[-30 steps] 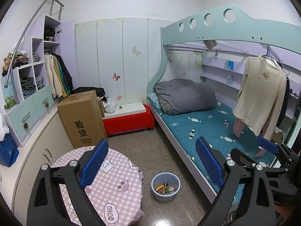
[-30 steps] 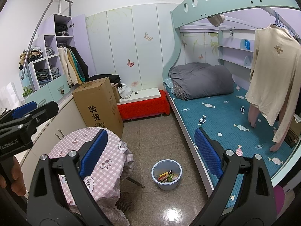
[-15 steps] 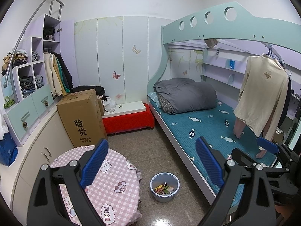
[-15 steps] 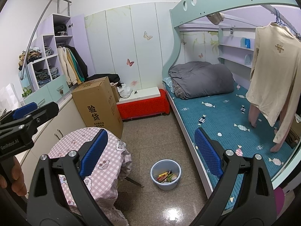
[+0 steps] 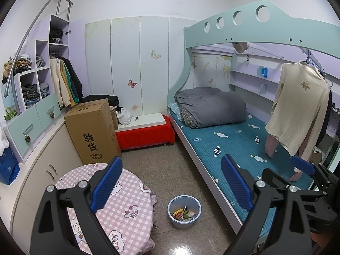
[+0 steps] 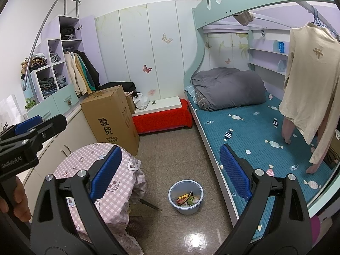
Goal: Collect trash
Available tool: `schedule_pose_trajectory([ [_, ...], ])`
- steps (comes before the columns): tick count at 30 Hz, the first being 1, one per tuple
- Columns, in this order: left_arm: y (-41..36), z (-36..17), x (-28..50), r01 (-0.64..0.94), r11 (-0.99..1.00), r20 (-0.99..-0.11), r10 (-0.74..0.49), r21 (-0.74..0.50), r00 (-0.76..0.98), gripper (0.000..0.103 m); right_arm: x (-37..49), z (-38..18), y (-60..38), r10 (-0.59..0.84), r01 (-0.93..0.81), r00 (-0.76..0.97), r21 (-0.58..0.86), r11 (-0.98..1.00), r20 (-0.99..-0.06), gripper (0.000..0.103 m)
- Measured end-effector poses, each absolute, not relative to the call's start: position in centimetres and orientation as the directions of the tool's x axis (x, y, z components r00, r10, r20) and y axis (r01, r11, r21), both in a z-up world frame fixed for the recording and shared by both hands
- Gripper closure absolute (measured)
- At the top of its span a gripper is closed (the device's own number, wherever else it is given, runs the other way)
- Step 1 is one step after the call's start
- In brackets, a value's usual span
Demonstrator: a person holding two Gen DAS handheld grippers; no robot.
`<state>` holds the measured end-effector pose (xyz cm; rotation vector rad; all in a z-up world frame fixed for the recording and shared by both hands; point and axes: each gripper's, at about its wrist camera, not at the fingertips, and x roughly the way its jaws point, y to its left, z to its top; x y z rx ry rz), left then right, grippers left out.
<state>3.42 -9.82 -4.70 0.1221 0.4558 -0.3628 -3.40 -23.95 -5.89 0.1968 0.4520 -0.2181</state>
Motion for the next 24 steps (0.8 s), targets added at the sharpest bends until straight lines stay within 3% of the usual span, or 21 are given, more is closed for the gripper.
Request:
schedule_pose_trajectory([
  [24,-14.6,-6.0,3.0,0.323,0.945,-0.492,-0.26,0.046,0.831,0.011,-4.0,-7.2,-28.3,-0.11,0.216,0.87,0.173,0.961,-0.48,0.012],
])
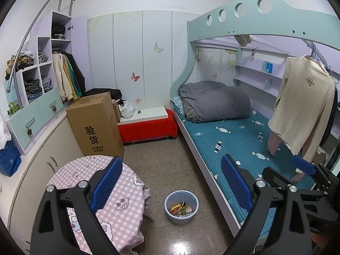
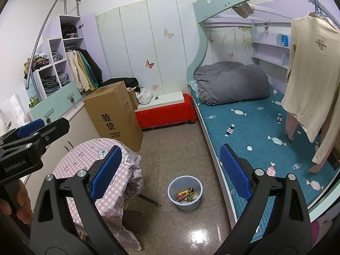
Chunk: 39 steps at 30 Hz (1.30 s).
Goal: Collect trash
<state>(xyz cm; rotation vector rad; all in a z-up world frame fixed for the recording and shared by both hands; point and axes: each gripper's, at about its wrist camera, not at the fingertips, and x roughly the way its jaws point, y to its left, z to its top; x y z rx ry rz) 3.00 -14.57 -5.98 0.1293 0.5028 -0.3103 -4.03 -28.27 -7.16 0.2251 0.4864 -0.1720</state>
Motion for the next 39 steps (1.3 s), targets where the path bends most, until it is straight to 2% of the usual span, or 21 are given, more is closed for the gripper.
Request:
schedule_pose_trajectory([
  [39,-12.4,-7.2,8.4,0.343,0.939,-0.541,-0.269,0.037,0.797,0.011,1.5,-8.2,-27.4,-0.121,0.246,0.839,0.172,0.954,-0.531,0.012],
])
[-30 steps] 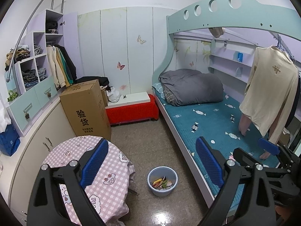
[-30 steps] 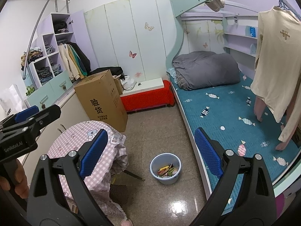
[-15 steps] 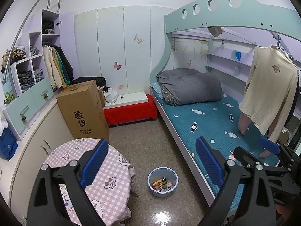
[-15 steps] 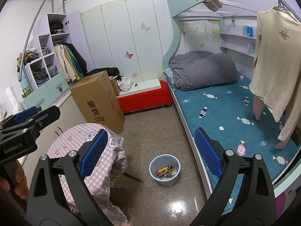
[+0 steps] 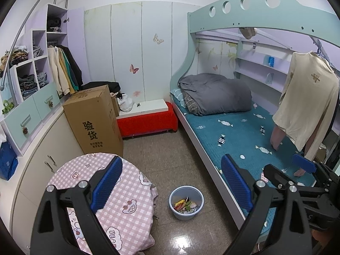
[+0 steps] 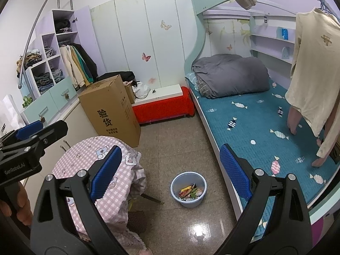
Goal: Collect trash
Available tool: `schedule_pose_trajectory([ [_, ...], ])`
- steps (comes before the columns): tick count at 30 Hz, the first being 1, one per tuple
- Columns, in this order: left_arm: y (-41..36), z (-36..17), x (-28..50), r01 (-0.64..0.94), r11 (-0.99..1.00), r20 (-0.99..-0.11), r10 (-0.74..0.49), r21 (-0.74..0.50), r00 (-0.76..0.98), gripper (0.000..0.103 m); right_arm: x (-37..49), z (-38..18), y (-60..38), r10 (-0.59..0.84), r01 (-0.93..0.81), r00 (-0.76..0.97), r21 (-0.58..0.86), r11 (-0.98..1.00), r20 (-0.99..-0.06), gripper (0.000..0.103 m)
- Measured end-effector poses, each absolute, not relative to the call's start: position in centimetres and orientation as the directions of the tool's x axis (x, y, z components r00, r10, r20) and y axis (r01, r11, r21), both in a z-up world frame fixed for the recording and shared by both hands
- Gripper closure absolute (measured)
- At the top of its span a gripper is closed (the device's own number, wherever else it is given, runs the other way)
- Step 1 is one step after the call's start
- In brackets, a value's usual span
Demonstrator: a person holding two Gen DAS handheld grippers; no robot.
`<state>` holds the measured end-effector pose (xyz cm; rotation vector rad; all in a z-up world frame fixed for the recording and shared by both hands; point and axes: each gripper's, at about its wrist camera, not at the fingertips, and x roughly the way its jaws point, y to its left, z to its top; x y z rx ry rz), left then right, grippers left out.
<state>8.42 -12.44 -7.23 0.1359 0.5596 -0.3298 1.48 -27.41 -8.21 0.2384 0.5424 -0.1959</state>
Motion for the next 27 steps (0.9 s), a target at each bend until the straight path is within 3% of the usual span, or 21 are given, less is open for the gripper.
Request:
schedule_pose_trajectory([
  [18,-8.5,-9.6,13.6,0.366,0.931,-0.586,-0.291,0.01,0.756,0.011,7.1,-10.0,-23.9,-0.148,0.272,0.801,0.134,0.953,-0.58,0.012],
  [27,-2.5,-14.4,19.0,0.297,0.955,-0.678,-0.224,-0.008,0.7,0.011,13.5,-14.7,-18.9,-0.147,0.248,0.716,0.052,0.967,-0.682,0.012],
])
